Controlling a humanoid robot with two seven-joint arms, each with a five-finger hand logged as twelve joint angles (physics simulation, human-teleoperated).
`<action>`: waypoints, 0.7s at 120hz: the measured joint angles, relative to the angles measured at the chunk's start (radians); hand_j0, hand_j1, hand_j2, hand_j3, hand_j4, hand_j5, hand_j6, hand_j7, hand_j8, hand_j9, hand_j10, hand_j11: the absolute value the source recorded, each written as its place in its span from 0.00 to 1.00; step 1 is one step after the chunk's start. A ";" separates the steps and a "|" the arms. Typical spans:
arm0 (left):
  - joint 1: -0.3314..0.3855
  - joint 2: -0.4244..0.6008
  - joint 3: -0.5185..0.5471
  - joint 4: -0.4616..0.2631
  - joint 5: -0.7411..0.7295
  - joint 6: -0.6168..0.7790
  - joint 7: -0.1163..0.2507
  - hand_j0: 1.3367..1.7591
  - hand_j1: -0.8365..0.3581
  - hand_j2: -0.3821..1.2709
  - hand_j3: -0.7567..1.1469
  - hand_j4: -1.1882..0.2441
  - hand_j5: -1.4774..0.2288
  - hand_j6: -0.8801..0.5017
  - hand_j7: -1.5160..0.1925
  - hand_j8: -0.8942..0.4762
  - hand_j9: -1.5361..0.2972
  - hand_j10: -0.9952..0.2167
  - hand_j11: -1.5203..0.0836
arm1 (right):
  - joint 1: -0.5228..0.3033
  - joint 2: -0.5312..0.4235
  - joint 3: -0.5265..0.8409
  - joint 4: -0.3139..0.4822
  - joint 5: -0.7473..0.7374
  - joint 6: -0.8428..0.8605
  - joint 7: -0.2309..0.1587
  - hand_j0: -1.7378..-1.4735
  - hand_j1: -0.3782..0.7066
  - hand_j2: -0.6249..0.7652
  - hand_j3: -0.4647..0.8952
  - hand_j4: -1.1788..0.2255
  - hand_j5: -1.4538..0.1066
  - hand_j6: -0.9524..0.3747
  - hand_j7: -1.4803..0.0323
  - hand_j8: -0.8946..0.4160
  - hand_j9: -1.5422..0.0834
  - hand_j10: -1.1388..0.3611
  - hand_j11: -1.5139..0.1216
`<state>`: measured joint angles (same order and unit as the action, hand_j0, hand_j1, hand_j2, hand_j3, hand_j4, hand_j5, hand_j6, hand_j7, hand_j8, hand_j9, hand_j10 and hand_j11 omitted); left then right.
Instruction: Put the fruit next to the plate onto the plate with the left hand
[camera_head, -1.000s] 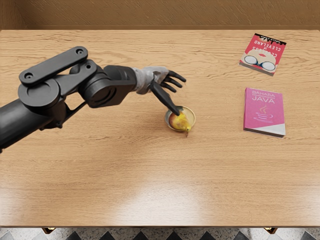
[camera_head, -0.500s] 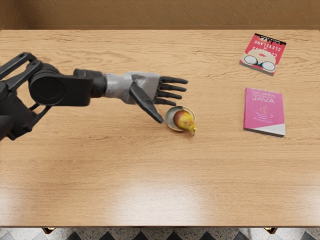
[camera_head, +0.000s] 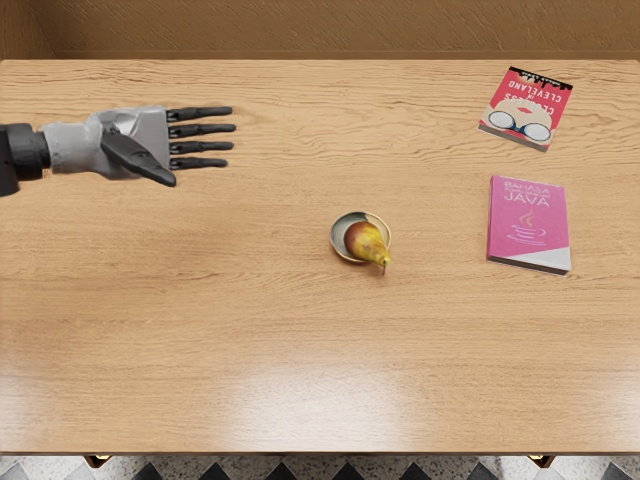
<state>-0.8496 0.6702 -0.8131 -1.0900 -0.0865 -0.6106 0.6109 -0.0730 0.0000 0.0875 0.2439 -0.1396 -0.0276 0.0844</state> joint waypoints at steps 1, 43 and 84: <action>0.001 0.004 0.000 0.000 -0.002 0.000 0.000 0.76 0.99 0.23 0.40 0.83 0.86 0.63 0.88 0.65 0.83 0.82 0.94 | 0.000 0.000 0.000 0.000 0.000 0.000 0.000 0.30 0.04 0.45 0.34 0.83 0.92 0.71 0.97 0.67 0.94 0.75 0.91; 0.039 0.182 0.019 -0.001 -0.069 -0.001 0.000 0.76 0.99 0.23 0.40 0.83 0.86 0.64 0.89 0.65 0.84 0.82 0.95 | 0.000 0.000 0.000 -0.001 0.000 0.000 0.000 0.30 0.04 0.45 0.34 0.83 0.92 0.71 0.97 0.67 0.94 0.75 0.91; 0.067 0.294 0.020 0.000 -0.103 -0.001 0.000 0.76 0.99 0.23 0.40 0.83 0.87 0.64 0.89 0.65 0.84 0.82 0.95 | 0.000 0.000 0.000 -0.001 0.000 0.000 0.000 0.30 0.04 0.45 0.34 0.83 0.92 0.71 0.97 0.67 0.94 0.75 0.91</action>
<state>-0.7822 0.9647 -0.7927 -1.0903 -0.1893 -0.6117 0.6109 -0.0733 0.0000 0.0875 0.2432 -0.1396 -0.0276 0.0844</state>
